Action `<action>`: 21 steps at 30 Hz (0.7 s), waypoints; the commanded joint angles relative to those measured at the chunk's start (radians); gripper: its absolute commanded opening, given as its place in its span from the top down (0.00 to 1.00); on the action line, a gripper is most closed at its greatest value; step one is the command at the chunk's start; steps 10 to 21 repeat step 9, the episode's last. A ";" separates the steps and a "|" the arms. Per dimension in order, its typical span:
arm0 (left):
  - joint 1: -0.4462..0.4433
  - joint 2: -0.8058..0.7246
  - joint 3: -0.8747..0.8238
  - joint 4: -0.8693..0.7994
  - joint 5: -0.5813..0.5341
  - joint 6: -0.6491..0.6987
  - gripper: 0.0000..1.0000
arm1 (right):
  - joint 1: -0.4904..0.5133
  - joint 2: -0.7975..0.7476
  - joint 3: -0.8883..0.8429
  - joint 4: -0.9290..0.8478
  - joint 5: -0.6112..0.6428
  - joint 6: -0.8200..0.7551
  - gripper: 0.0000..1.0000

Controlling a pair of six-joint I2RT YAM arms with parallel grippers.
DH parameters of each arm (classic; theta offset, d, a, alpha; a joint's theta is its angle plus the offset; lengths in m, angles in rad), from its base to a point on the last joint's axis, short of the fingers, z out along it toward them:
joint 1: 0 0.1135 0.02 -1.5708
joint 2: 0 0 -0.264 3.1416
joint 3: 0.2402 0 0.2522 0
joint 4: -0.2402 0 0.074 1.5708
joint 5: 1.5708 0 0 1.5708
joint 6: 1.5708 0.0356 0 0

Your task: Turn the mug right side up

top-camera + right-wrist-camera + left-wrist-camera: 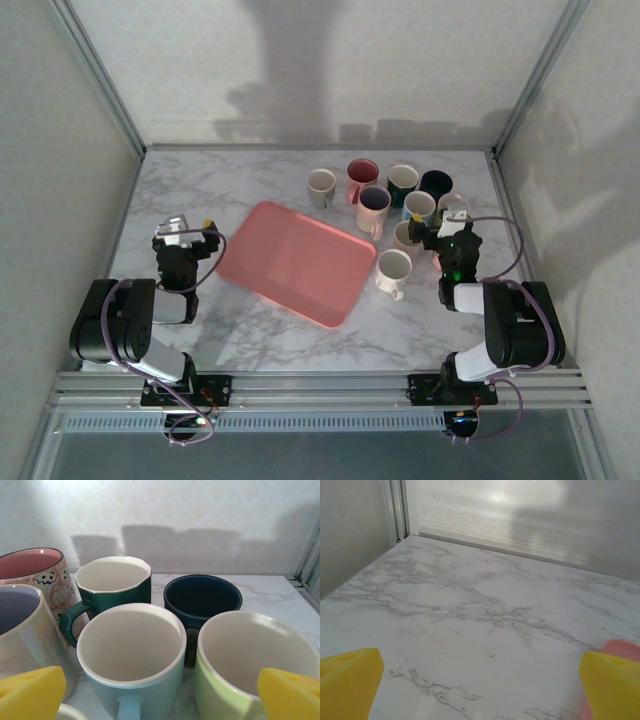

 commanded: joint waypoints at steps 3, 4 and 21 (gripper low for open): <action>-0.005 0.005 -0.008 0.041 -0.014 -0.015 0.00 | -0.003 0.047 0.008 -0.187 -0.015 0.018 0.01; -0.006 0.006 -0.009 0.042 -0.013 -0.015 0.00 | -0.003 0.049 0.011 -0.194 -0.016 0.017 0.01; -0.005 0.005 -0.008 0.041 -0.014 -0.014 0.00 | -0.005 0.049 0.020 -0.208 -0.016 0.018 0.01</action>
